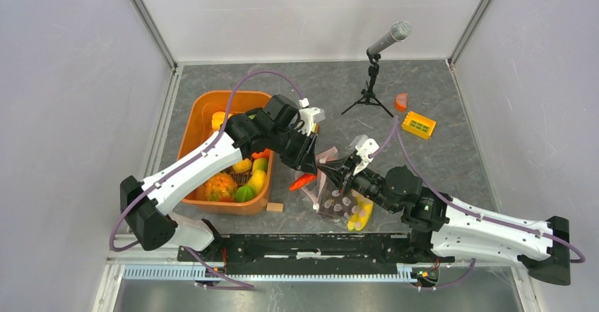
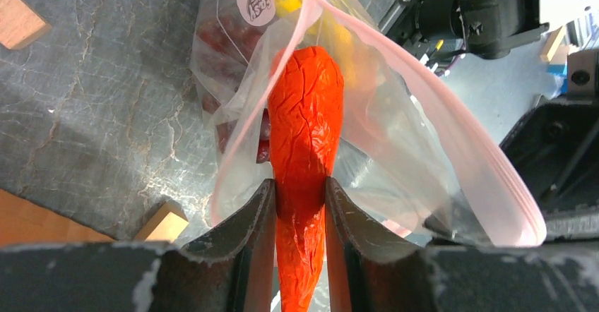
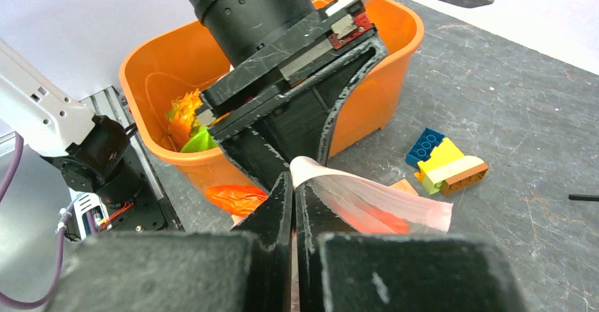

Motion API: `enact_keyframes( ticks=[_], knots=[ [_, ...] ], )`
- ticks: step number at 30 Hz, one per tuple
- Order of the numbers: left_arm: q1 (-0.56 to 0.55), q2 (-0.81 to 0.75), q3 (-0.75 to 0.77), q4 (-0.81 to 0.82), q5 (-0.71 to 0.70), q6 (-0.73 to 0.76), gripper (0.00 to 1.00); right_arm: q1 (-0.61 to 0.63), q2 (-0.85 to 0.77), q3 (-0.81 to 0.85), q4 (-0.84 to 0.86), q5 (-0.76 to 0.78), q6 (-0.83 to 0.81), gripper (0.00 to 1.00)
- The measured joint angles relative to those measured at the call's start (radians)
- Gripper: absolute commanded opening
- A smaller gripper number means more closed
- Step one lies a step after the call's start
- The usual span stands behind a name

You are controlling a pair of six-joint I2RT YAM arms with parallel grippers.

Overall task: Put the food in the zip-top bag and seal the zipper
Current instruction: Place the fake vegetable in the zipper food storage bag.

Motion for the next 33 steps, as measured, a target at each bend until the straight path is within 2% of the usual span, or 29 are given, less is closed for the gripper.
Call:
enact_keyframes(
  ticks=[12, 17, 22, 33],
  knots=[
    [-0.003, -0.040, 0.032, -0.155, -0.018, 0.116, 0.14, 0.000, 0.013, 0.000, 0.013, 0.007, 0.000, 0.01],
    [-0.005, -0.055, 0.032, -0.141, 0.027, 0.127, 0.14, 0.000, 0.020, 0.000, 0.018, 0.004, 0.000, 0.00],
    [-0.008, 0.006, 0.058, -0.136, 0.059, 0.143, 0.14, 0.000, 0.031, 0.000, 0.020, -0.002, 0.000, 0.00],
    [-0.012, 0.082, 0.070, -0.021, 0.037, 0.107, 0.19, 0.000, 0.016, -0.007, 0.026, -0.020, -0.008, 0.00]
  ],
)
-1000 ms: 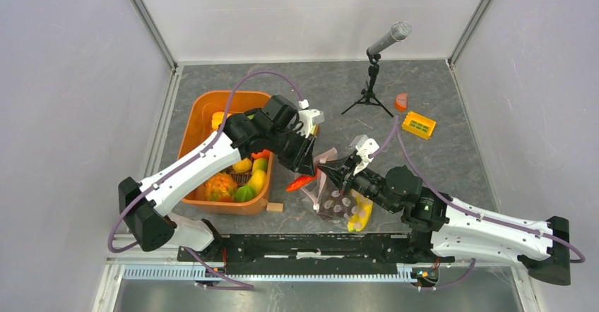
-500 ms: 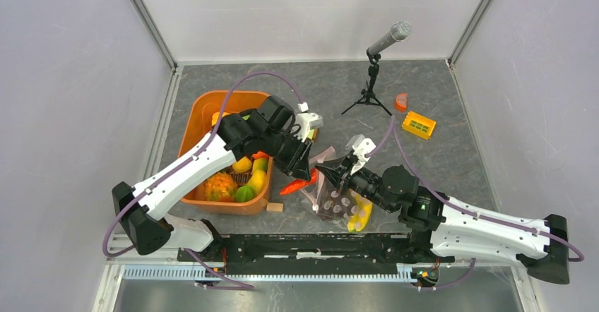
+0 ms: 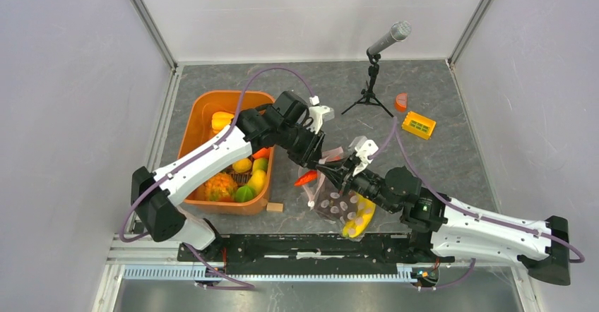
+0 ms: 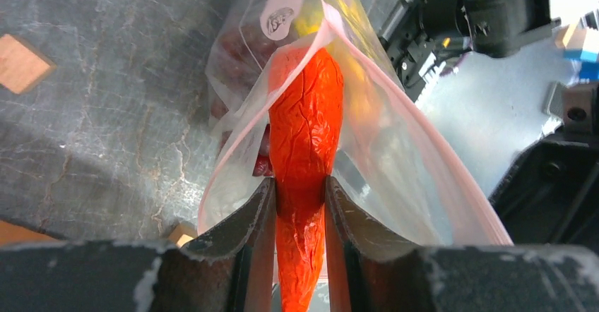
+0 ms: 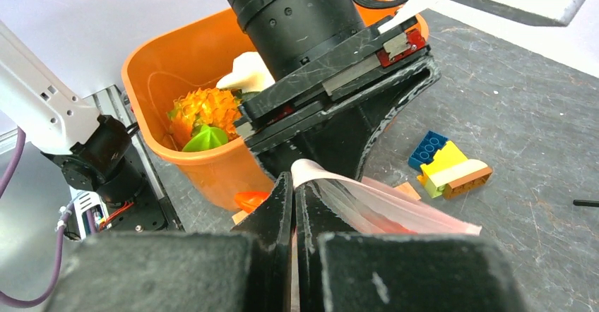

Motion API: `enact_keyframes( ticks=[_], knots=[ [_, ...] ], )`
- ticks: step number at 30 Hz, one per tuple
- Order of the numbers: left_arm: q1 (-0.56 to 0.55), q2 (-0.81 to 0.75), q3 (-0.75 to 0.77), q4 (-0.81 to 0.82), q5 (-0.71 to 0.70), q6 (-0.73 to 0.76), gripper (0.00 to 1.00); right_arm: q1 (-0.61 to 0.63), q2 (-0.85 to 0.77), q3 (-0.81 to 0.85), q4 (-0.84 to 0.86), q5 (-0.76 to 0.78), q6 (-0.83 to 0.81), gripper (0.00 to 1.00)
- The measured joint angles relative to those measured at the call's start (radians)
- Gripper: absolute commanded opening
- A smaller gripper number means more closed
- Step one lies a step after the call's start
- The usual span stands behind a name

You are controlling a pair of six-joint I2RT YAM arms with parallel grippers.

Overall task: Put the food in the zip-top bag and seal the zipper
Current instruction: Place the fake vegetable in the zipper food storage bag.

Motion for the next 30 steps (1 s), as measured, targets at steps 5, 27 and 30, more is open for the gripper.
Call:
enact_keyframes(
  ticks=[5, 27, 30],
  knots=[
    [0.000, 0.015, 0.001, 0.032, -0.105, -0.067, 0.19, -0.002, -0.047, -0.035, 0.014, 0.007, 0.000, 0.00],
    [-0.001, 0.014, 0.060, -0.081, -0.083, -0.015, 0.19, -0.002, -0.108, -0.065, 0.037, 0.034, -0.008, 0.01],
    [-0.001, 0.003, 0.060, -0.124, -0.087, 0.012, 0.17, -0.002, -0.108, -0.065, 0.037, 0.034, -0.007, 0.01]
  ],
)
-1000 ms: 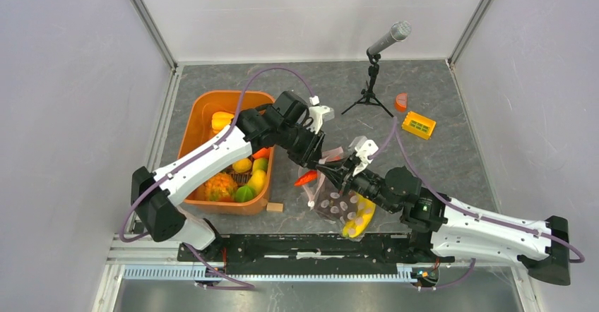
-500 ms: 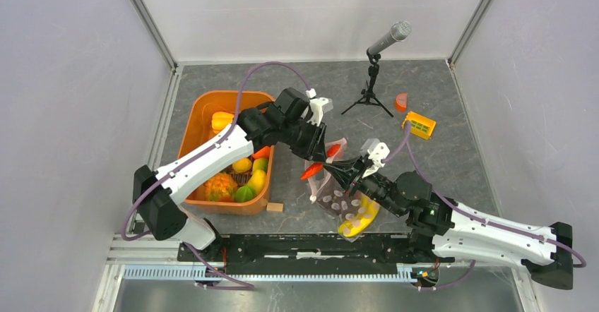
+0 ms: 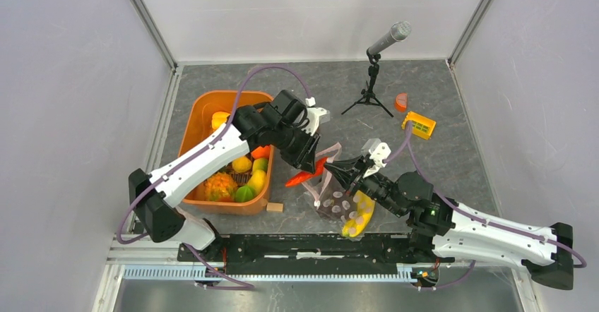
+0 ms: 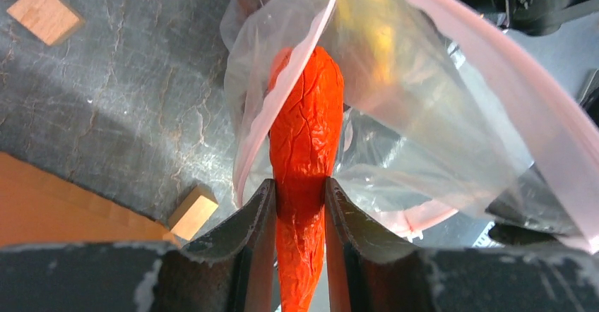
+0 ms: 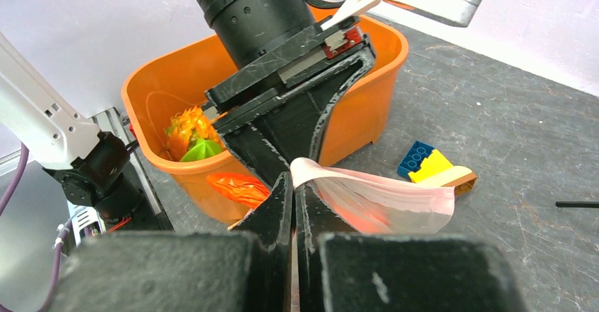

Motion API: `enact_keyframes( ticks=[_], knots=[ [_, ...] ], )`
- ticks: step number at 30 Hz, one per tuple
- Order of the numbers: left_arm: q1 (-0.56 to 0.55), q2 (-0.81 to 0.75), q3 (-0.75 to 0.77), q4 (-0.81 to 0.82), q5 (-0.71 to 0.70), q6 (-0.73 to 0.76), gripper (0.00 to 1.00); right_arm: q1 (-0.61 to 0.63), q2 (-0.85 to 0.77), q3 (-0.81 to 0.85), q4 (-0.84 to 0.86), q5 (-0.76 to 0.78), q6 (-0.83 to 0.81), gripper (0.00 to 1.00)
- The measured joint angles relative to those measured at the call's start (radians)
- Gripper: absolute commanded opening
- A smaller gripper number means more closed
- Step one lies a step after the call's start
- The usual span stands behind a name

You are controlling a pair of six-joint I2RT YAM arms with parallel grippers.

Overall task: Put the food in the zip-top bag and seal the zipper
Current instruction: Place the fake vegetable in the zipper food storage bag.

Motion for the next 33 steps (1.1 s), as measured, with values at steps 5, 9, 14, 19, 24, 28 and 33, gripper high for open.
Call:
enact_keyframes(
  ticks=[5, 9, 14, 19, 24, 28, 33],
  knots=[
    [-0.003, -0.011, 0.000, -0.063, 0.003, 0.042, 0.15, 0.000, 0.009, 0.000, 0.006, 0.000, 0.000, 0.01],
    [-0.016, -0.010, 0.000, -0.080, 0.025, 0.064, 0.15, 0.000, 0.018, 0.000, 0.013, -0.003, 0.000, 0.00],
    [-0.043, 0.030, 0.047, -0.080, 0.063, 0.093, 0.16, 0.000, 0.038, 0.000, 0.021, -0.013, 0.000, 0.00],
    [-0.051, 0.097, 0.097, -0.068, 0.093, 0.106, 0.21, 0.000, 0.040, 0.000, 0.021, -0.019, 0.000, 0.00],
    [-0.051, 0.116, 0.092, -0.013, 0.076, 0.093, 0.43, 0.000, 0.027, 0.000, 0.021, -0.016, 0.000, 0.00],
    [-0.051, 0.094, 0.051, 0.073, 0.048, 0.052, 0.60, 0.000, 0.014, 0.000, 0.021, -0.008, 0.000, 0.00],
    [-0.051, 0.060, 0.030, 0.127, -0.038, 0.006, 0.66, 0.000, 0.005, -0.002, 0.021, 0.009, 0.001, 0.00]
  ],
)
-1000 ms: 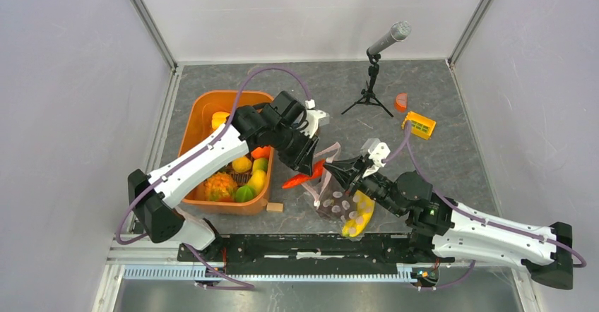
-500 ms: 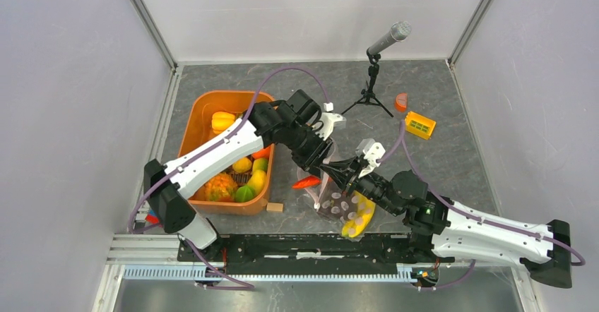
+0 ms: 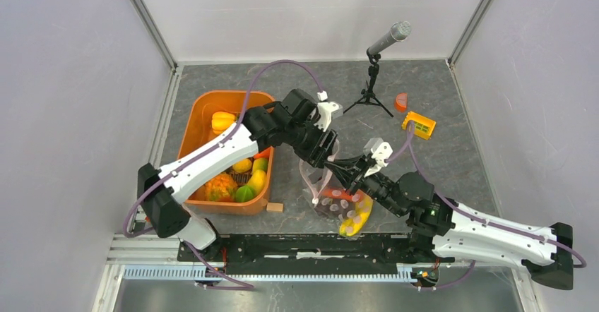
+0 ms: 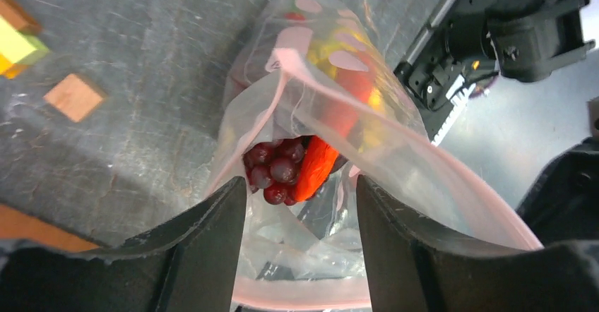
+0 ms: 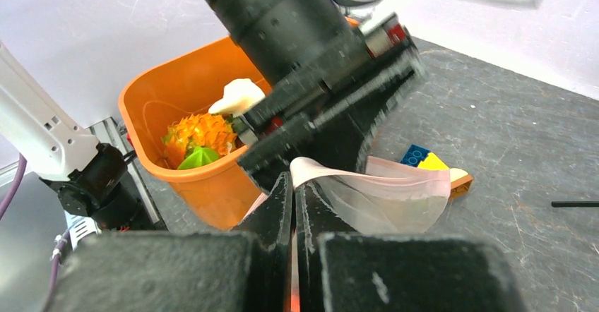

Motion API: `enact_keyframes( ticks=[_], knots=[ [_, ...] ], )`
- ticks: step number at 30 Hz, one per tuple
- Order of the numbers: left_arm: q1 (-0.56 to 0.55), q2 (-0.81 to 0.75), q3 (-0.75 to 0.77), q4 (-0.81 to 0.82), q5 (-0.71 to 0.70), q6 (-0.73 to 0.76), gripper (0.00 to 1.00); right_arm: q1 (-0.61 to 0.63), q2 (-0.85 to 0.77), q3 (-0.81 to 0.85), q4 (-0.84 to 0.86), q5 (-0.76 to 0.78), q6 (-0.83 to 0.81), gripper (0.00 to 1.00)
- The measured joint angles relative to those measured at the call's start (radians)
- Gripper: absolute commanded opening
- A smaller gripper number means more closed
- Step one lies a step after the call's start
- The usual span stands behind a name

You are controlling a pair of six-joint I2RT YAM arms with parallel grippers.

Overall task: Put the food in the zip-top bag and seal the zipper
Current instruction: Place the fake vegetable in the zipper food storage bag, then pick up the fake vegetable from the bin.

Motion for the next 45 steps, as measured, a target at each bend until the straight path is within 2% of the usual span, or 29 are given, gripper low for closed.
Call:
enact_keyframes(
  ticks=[6, 10, 14, 18, 21, 25, 29, 36, 45],
  knots=[
    [0.001, -0.112, -0.013, 0.039, -0.108, -0.036, 0.69, 0.000, -0.056, -0.036, 0.016, 0.076, 0.018, 0.00],
    [0.001, -0.233, -0.048, 0.084, -0.186, -0.051, 0.82, 0.000, -0.102, -0.069, 0.035, 0.166, 0.039, 0.00],
    [0.002, -0.380, -0.136, 0.150, -0.350, -0.064, 0.95, 0.000, -0.127, -0.074, 0.040, 0.236, 0.034, 0.00],
    [0.032, -0.499, -0.234, 0.200, -0.548, -0.085, 0.96, 0.000, -0.138, -0.037, -0.002, 0.285, -0.008, 0.01],
    [0.138, -0.537, -0.304, 0.222, -0.619, -0.118, 0.96, 0.000, -0.141, 0.000, -0.017, 0.294, -0.032, 0.01],
    [0.360, -0.539, -0.419, 0.248, -0.636, -0.178, 0.95, 0.000, -0.138, 0.011, -0.016, 0.285, -0.030, 0.01],
    [0.474, -0.520, -0.520, 0.271, -0.654, -0.215, 0.97, 0.000, -0.100, 0.008, -0.018, 0.267, -0.011, 0.01],
    [0.503, -0.374, -0.543, 0.314, -0.715, -0.222, 1.00, 0.000, -0.009, 0.011, -0.058, 0.232, -0.003, 0.01],
    [0.516, -0.234, -0.554, 0.395, -0.797, -0.220, 1.00, 0.000, 0.015, 0.039, -0.088, 0.203, 0.003, 0.01]
  ],
)
